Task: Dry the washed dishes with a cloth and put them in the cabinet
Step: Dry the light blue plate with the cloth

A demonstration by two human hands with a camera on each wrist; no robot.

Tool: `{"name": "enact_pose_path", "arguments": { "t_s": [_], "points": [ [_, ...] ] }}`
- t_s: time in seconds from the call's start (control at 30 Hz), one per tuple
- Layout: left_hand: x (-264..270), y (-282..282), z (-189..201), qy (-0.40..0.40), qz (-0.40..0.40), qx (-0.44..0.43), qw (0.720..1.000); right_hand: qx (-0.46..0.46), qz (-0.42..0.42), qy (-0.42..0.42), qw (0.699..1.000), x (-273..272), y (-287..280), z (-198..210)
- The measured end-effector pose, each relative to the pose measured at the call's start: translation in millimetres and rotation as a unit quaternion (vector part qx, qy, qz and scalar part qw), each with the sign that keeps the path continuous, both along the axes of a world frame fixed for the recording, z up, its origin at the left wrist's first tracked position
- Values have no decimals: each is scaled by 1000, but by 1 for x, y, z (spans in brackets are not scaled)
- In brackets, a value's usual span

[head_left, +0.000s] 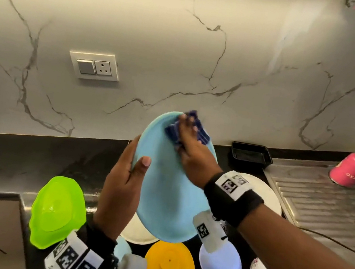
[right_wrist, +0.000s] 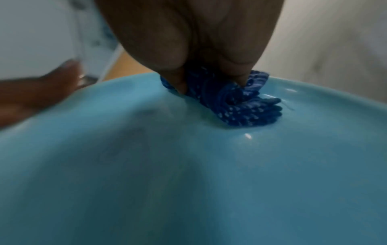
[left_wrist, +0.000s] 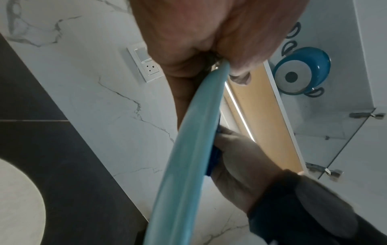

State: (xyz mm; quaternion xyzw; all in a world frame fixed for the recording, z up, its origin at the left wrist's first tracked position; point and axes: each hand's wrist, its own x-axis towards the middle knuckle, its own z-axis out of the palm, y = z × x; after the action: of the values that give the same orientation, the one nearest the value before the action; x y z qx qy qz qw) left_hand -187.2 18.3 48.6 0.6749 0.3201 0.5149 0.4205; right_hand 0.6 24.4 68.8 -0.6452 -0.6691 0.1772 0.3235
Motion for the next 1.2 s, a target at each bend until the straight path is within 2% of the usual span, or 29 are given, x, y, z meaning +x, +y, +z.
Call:
{"name": "enact_pose_path", "arguments": {
  "t_s": [0.03,0.1,0.17,0.23,0.3,0.37,0.47,0.53,0.57,0.63,0.7,0.73,0.8,0.87,0.93,0.97,1.03,1.1,1.13,1.2],
  "points": [
    [0,1,-1,12,2,-1,1000,-10,-18,32,999,5,2,-2],
    [-1,4,-3,15,-5,-4,1000,-15,0,48,999,0,-2,-8],
    [-3,8,-1,-5,-26,-9,1000,4,80,-16,997,-20,-18,-8],
    [-8,13,-3,-50,-43,-28,997,4,176,-100,979,-41,-33,-7],
    [-12,15,-1,-72,-49,-34,996,9,207,-137,969,-43,-34,-3],
    [-14,15,-1,-49,-40,-9,998,11,176,-109,978,-30,-19,-2],
    [-12,13,-2,-34,-22,-3,999,22,44,39,998,-7,7,4],
    [-11,12,-2,-27,-20,-1,999,28,16,105,994,-6,8,6],
    [-11,13,-3,-31,-29,-1,999,32,37,97,994,-11,2,7],
    [-11,14,-4,-76,-60,-25,995,37,127,9,991,-31,-14,6],
    [-12,15,-5,-125,-70,-47,989,26,213,-80,973,-47,-26,6],
    [-13,15,-4,-128,-74,-44,988,24,228,-94,969,-46,-25,8],
    [-15,13,-3,-117,-78,-32,990,36,190,-76,978,-32,-12,12],
    [-14,11,-2,-89,-79,-15,993,43,93,8,995,-13,3,17],
    [-12,11,-2,-62,-73,6,995,40,37,91,994,-7,8,18],
    [-11,12,-2,-62,-71,7,996,39,46,85,995,-10,6,17],
    [-10,14,-4,-99,-77,-6,992,39,120,-14,992,-28,-9,10],
    [-12,14,-7,-138,-76,-17,987,7,210,-100,972,-46,-28,5],
    [-13,13,-7,-148,-72,-21,986,-9,238,-115,964,-47,-32,3],
    [-14,9,-6,-150,-67,-30,986,-19,239,-113,964,-38,-27,5]
  ]
}}
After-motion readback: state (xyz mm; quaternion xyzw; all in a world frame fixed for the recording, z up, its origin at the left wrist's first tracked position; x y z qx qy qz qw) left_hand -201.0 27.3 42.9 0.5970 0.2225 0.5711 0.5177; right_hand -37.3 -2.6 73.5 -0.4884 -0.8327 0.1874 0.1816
